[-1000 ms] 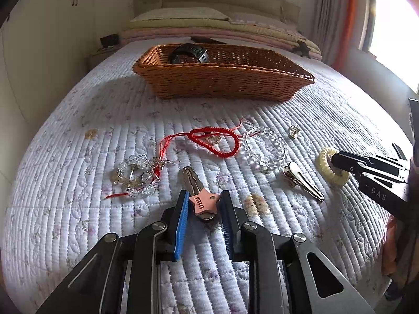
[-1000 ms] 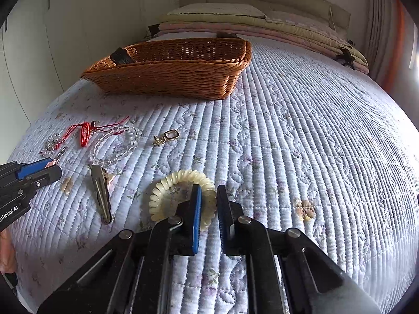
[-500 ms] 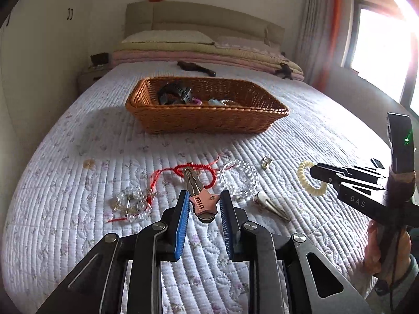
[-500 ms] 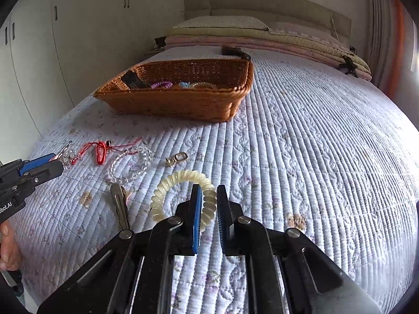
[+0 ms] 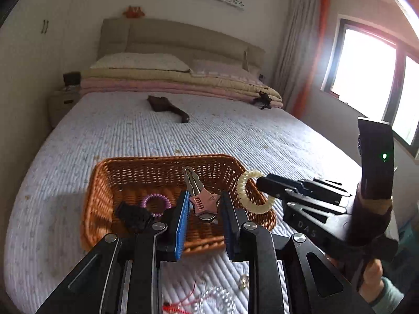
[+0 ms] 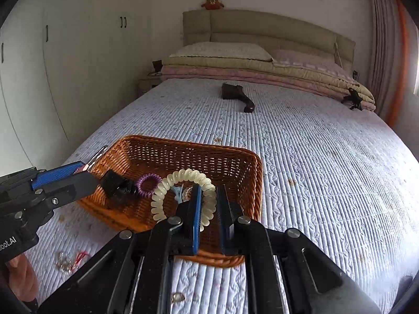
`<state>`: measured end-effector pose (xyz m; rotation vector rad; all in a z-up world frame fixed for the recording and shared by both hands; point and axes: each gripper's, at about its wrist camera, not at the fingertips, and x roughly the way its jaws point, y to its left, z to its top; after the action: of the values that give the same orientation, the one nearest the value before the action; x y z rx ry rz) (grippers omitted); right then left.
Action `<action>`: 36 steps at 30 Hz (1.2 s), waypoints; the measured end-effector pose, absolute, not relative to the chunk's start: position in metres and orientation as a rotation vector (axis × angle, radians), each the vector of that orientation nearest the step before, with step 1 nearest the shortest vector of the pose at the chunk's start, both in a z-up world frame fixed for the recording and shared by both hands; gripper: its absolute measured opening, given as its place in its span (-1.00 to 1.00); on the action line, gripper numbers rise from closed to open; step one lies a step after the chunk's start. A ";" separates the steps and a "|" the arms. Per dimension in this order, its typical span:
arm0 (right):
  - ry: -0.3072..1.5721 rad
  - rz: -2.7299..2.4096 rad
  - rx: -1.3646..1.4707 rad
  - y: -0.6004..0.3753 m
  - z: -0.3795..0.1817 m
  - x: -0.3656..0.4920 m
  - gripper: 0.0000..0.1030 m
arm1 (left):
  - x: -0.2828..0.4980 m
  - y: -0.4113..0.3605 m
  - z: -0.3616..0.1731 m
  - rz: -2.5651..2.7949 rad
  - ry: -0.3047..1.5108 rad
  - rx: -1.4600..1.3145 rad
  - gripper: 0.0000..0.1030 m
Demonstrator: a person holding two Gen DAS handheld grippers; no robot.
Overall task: Organize jewelry
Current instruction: 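Carry the keychain and hair tie into the basket and open both tools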
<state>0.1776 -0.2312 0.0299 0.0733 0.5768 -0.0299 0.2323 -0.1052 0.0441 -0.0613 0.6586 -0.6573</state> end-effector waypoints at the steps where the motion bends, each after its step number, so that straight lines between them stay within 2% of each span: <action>1: 0.601 -0.036 0.084 -0.234 0.025 0.192 -0.74 | 0.252 -0.110 0.040 -0.671 0.701 -0.083 -0.54; 5: 0.698 -0.033 0.140 -0.240 -0.001 0.239 -0.74 | 0.313 -0.128 0.012 -0.686 0.856 -0.151 -0.54; 11: 0.775 -0.056 0.140 -0.243 -0.030 0.263 -0.74 | 0.334 -0.152 -0.029 -0.602 0.953 -0.075 -0.54; 23: 0.761 -0.046 0.140 -0.252 -0.027 0.257 -0.73 | 0.325 -0.146 -0.023 -0.602 0.914 -0.054 -0.49; 26: 0.725 -0.037 0.151 -0.255 -0.019 0.246 -0.66 | 0.315 -0.134 -0.009 -0.643 0.859 -0.097 -0.12; 36: 0.574 0.016 0.157 -0.242 0.014 0.171 -0.59 | 0.247 -0.073 0.043 -0.697 0.691 -0.169 -0.12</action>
<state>0.1715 -0.2421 0.0135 0.1568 0.5742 0.0160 0.2472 -0.0732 0.0428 -0.1691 0.6910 -0.6972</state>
